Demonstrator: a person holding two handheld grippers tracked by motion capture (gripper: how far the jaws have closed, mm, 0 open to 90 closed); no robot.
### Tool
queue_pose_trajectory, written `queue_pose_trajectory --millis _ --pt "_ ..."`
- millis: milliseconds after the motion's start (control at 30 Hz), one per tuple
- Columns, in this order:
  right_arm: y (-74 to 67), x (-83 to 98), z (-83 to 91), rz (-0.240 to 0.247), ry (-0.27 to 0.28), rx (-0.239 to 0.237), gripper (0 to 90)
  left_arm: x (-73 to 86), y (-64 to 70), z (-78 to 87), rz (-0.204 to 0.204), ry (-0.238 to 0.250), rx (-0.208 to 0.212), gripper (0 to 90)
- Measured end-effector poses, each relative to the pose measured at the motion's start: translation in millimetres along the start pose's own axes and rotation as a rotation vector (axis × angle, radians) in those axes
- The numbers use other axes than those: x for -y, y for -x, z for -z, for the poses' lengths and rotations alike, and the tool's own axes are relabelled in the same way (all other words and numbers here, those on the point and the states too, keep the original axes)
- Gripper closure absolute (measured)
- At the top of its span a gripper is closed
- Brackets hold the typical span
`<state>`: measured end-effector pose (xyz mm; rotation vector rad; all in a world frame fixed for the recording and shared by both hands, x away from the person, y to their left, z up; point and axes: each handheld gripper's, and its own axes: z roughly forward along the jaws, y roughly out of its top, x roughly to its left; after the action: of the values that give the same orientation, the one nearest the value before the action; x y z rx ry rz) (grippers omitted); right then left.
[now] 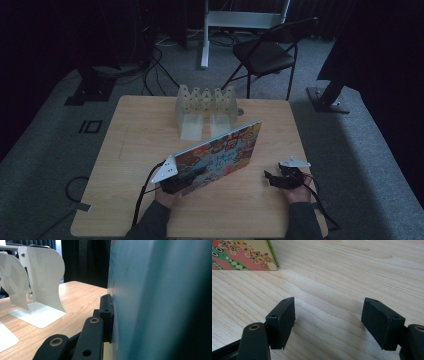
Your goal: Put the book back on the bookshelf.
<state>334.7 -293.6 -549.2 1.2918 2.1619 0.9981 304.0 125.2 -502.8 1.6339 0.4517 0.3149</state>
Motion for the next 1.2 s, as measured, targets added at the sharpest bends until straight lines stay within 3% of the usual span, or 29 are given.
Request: queue_pose_trajectory --millis 167,733,1000,1200 --pt "0.0 0.0 0.0 0.0 -0.002 -0.001 26.9 1.2 1.2 -0.6 0.006 0.009 0.021 78.1" --pt "0.1 -0.1 -0.8 0.0 -0.011 -0.011 26.9 2.6 -1.6 -0.8 0.013 0.007 0.025 77.4" --pt "0.2 -0.1 -0.9 0.001 -0.015 -0.015 26.9 10.4 -4.5 -1.8 0.037 0.004 0.032 76.1" --pt "-0.1 -0.2 -1.4 0.006 -0.021 -0.015 26.9 10.2 -3.2 -1.4 0.019 0.0 0.009 78.9"
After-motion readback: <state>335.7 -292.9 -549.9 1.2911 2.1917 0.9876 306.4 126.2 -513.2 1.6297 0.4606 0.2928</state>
